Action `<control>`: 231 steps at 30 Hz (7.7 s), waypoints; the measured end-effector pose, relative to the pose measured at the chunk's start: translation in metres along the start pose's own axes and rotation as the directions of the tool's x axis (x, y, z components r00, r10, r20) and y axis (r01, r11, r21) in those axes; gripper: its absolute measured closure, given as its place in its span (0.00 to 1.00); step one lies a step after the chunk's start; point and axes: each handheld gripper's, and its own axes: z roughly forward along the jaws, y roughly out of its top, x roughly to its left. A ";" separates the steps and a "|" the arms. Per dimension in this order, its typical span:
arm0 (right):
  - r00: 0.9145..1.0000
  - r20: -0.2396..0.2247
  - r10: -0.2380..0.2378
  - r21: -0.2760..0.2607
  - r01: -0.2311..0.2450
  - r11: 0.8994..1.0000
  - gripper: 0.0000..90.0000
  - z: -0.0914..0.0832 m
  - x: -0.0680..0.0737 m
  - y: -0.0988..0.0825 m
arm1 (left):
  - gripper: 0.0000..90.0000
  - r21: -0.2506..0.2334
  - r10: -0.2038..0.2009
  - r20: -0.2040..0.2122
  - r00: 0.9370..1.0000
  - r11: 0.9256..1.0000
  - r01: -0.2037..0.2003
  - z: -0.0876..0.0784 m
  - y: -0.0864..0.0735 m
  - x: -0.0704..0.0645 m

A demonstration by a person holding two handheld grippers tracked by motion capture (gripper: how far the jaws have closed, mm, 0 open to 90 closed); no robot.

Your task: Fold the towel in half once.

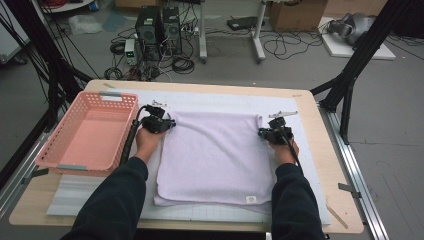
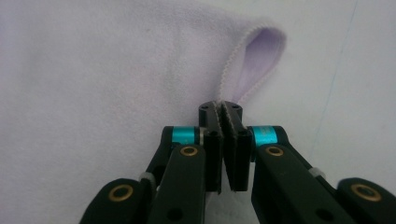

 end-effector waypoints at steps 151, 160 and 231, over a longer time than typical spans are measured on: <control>0.987 -0.136 -0.081 -0.126 0.064 0.990 0.64 -0.189 0.116 -0.160 | 0.56 -0.063 -0.017 0.331 0.943 0.997 0.040 -0.202 -0.168 -0.087; 0.972 -0.107 -0.207 -0.042 0.203 0.978 0.95 -0.166 0.128 -0.159 | 0.93 -0.071 0.145 0.221 0.964 0.989 -0.132 -0.192 -0.173 -0.106; 0.995 -0.097 -0.002 -0.070 -0.005 0.998 0.56 -0.164 0.082 -0.129 | 0.52 -0.048 -0.012 0.285 0.958 0.999 0.026 -0.170 -0.136 -0.063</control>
